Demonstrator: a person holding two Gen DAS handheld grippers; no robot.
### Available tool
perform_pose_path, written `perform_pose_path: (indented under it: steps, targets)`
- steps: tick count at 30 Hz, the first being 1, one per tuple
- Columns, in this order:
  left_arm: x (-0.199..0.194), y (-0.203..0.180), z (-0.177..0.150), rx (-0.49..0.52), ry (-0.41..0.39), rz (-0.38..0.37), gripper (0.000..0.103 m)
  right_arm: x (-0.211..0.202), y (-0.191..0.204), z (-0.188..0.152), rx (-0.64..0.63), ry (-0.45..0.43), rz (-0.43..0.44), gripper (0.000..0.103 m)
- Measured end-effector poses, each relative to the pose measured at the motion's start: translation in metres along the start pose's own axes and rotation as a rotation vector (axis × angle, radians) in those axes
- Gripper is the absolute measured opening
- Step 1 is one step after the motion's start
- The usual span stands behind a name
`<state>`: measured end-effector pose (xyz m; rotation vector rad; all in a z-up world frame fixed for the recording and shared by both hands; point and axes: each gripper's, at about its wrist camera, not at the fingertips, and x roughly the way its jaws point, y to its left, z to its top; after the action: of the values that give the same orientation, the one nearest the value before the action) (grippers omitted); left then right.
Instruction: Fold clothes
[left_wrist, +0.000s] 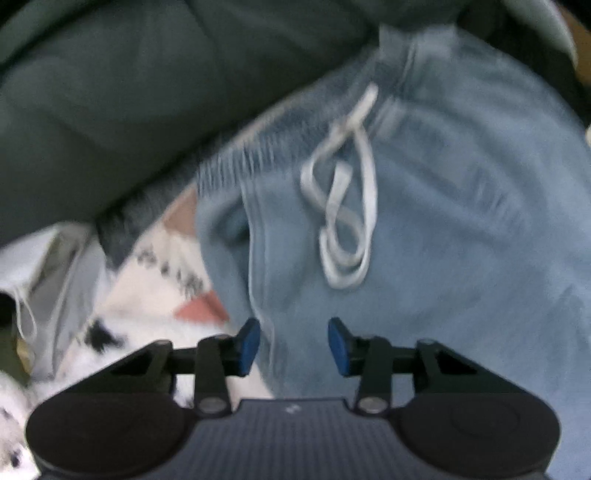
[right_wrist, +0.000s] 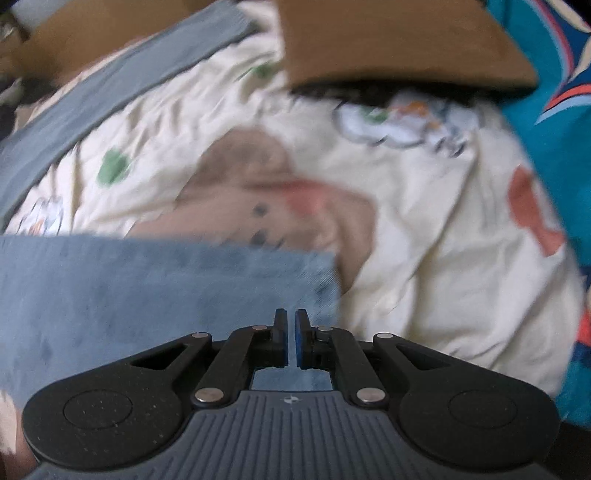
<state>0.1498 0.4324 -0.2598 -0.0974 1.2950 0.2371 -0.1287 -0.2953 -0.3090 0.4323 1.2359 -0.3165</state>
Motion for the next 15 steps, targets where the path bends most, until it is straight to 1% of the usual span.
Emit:
perform_pose_path:
  steps: [2, 4, 6, 9, 11, 13, 15]
  targets:
    - [-0.01, 0.004, 0.011, -0.031, -0.022, -0.032, 0.043, 0.005, 0.008, -0.011, -0.017, 0.024, 0.021, 0.003]
    - [-0.013, 0.007, 0.019, -0.034, -0.029, -0.035, 0.04, 0.011, 0.012, -0.021, -0.021, 0.053, 0.028, 0.003]
    - [-0.01, 0.004, 0.024, -0.022, -0.012, -0.035, 0.039, 0.018, 0.013, -0.031, -0.025, 0.086, 0.025, 0.004]
    - [0.003, 0.004, 0.021, -0.008, 0.032, -0.03, 0.033, 0.025, 0.014, -0.046, -0.031, 0.13, 0.006, 0.007]
    - [0.013, 0.006, 0.014, -0.005, 0.064, -0.034, 0.024, 0.025, 0.013, -0.052, -0.032, 0.147, -0.006, 0.009]
    - [0.02, 0.007, 0.006, -0.017, 0.082, -0.029, 0.017, 0.023, 0.011, -0.057, -0.032, 0.159, -0.017, 0.011]
    - [0.019, 0.01, 0.001, -0.052, 0.084, -0.025, 0.016, 0.02, 0.009, -0.062, -0.025, 0.171, -0.028, 0.014]
